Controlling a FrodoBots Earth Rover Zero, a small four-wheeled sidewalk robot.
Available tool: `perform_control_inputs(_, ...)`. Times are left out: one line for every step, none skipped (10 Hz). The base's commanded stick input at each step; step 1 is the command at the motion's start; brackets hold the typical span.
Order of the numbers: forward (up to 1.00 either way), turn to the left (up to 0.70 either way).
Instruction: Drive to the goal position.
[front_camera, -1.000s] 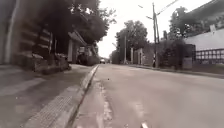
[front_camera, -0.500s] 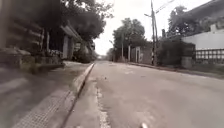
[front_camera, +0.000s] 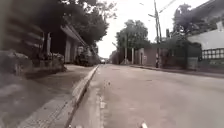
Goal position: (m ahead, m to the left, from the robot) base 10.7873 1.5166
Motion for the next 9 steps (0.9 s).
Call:
perform_control_inputs(1.00, 0.00)
perform_control_inputs(1.00, 0.00)
perform_control_inputs(1.00, 0.00)
perform_control_inputs(1.00, 0.00)
perform_control_inputs(1.00, 0.00)
perform_control_inputs(1.00, 0.00)
perform_control_inputs(1.00, 0.00)
perform_control_inputs(1.00, 0.00)
perform_control_inputs(1.00, 0.00)
